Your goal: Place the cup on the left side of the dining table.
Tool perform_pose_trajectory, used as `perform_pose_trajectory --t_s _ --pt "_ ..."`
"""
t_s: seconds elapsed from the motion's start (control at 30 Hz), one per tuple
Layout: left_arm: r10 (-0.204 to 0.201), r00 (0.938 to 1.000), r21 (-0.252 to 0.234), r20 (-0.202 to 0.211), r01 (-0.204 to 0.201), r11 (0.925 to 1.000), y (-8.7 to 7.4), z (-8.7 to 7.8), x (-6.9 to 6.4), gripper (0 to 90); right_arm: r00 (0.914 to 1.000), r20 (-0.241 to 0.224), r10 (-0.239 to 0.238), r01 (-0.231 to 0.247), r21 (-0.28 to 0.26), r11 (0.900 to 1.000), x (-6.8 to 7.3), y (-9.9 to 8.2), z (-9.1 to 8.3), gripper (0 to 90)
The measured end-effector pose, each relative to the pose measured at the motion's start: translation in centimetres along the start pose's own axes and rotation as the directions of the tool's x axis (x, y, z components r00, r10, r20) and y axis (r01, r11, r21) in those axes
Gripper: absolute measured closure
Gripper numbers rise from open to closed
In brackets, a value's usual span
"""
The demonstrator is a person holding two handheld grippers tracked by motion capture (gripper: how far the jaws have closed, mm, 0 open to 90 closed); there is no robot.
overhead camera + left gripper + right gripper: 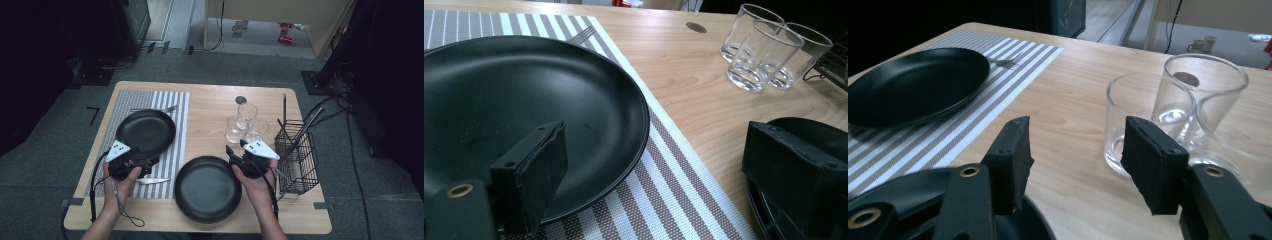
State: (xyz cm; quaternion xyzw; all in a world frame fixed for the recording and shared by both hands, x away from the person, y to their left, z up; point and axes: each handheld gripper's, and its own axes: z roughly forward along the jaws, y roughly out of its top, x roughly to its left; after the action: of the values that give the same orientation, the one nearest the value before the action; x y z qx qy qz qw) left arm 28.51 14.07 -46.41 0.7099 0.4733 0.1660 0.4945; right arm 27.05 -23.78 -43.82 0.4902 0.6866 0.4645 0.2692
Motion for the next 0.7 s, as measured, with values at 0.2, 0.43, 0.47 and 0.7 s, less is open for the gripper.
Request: perform_pose_trajectory --t_s 0.2,0.43,0.47,0.7 --pt "0.006 0.9999 0.005 0.009 -0.006 1.0 -0.3 0.3 0.1 11.3 0.9998 0.01 0.015 -0.015 0.001 0.9999 -1.0 1.1 2.7 52.3" --pt "-0.001 1.0 0.01 0.008 0.001 1.0 -0.5 0.3 0.4 11.9 0.9988 0.046 0.019 -0.021 0.035 0.9992 -1.9 1.6 5.2 55.3" --pt "0.0 1.0 0.012 0.008 0.0 0.9999 -0.5 0.3 0.4 11.9 0.9984 0.051 0.024 -0.026 0.039 0.9989 -2.0 1.7 5.5 56.0" --pt "0.0 1.0 0.019 0.008 0.0 0.9998 -0.7 0.3 0.5 12.1 0.9984 0.045 0.034 -0.037 0.079 0.9961 -2.4 1.9 7.3 61.3"
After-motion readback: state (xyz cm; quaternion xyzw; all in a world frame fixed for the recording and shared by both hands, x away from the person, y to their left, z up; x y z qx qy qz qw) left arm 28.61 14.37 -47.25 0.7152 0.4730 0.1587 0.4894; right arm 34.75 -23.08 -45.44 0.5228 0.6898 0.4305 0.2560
